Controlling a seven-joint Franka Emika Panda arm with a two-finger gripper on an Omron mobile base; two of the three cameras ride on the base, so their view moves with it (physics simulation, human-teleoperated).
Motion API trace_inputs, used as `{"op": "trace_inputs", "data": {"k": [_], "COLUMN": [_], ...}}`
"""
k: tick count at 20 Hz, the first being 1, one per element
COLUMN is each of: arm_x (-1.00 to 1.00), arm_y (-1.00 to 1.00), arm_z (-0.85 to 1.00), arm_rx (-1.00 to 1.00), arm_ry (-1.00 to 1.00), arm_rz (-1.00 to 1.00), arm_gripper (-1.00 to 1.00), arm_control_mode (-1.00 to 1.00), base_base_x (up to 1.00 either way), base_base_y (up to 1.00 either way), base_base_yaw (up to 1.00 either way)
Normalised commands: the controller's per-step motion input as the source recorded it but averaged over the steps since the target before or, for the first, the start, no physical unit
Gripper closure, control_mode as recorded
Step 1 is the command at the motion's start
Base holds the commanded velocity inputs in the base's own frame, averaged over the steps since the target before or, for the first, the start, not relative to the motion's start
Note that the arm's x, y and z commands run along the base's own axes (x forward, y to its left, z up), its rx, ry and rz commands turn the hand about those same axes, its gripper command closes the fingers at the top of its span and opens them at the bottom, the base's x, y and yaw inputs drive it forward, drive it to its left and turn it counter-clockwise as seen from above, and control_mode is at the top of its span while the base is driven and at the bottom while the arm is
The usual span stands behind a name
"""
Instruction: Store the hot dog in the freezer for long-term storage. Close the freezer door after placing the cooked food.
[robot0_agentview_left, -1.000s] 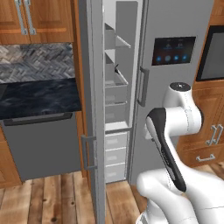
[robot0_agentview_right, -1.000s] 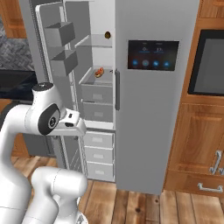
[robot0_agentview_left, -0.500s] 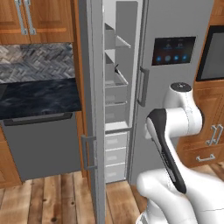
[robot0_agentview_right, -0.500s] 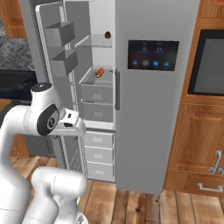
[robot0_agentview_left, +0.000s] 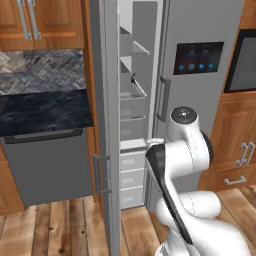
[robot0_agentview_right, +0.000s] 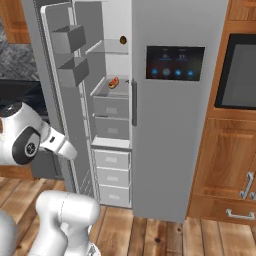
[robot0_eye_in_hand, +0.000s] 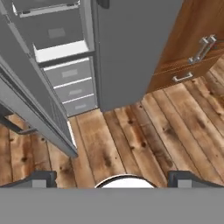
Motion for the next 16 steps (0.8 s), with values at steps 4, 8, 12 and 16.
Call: {"op": "trace_inputs", "data": {"k": [4,8,12,16], "arm_x": [-0.16,0.01,0.11,0.07], "arm_y": [0.64,0.80,0.89,0.92], "arm_z": [0.00,0.00,0.00,0.01], "arm_rx": [-0.02,-0.15,-0.21,-0.18], "arm_ry": [-0.34,-0.35,-0.38,-0.33], "arm_rz": [-0.43,-0.38,-0.33,-0.28], "arm_gripper": [-1.00,-1.00,-1.00,-1.00], "arm_control_mode": [-1.00,-1.00,-1.00,-1.00], "base_base_x": [0.00,0.00,0.00,0.00], "base_base_y": [0.00,0.00,0.00,0.00], "base_base_yaw": [0.00,0.00,0.00,0.00]}}
